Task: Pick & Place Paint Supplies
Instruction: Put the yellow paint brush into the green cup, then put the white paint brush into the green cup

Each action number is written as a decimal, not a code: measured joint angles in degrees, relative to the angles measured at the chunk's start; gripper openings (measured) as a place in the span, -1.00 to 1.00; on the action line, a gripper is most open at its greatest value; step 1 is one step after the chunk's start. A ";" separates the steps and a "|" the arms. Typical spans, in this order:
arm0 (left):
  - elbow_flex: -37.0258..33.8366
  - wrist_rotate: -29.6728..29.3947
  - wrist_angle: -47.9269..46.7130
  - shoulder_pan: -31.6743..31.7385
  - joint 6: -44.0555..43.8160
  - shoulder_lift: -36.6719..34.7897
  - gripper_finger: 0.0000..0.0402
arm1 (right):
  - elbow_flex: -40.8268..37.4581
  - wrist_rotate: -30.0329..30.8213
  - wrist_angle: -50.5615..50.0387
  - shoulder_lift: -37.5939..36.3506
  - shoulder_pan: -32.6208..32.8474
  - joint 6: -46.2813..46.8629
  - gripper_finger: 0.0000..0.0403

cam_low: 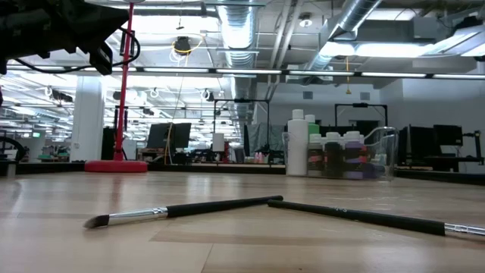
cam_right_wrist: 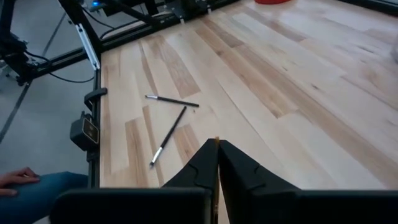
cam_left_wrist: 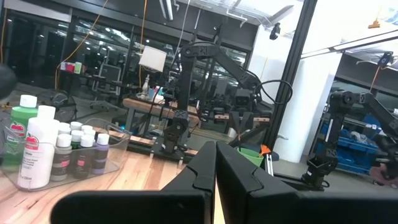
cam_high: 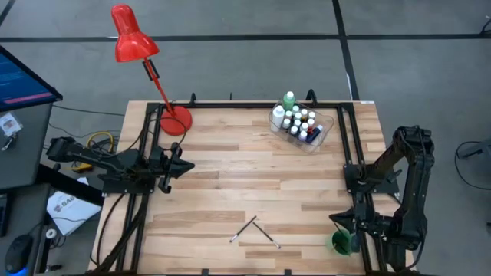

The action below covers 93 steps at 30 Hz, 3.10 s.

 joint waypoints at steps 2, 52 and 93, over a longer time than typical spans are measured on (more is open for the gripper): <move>0.01 -0.01 0.00 0.00 0.00 0.02 -0.99 | -0.01 -0.53 0.02 0.00 0.00 -0.01 -0.92; -0.01 -0.01 0.00 0.01 0.00 0.02 -0.99 | 20.21 -67.93 26.83 24.72 -51.33 -55.15 -0.11; 0.00 -0.01 0.01 0.02 0.00 0.01 -0.99 | 29.46 -60.78 25.29 32.15 -45.56 -50.52 -0.17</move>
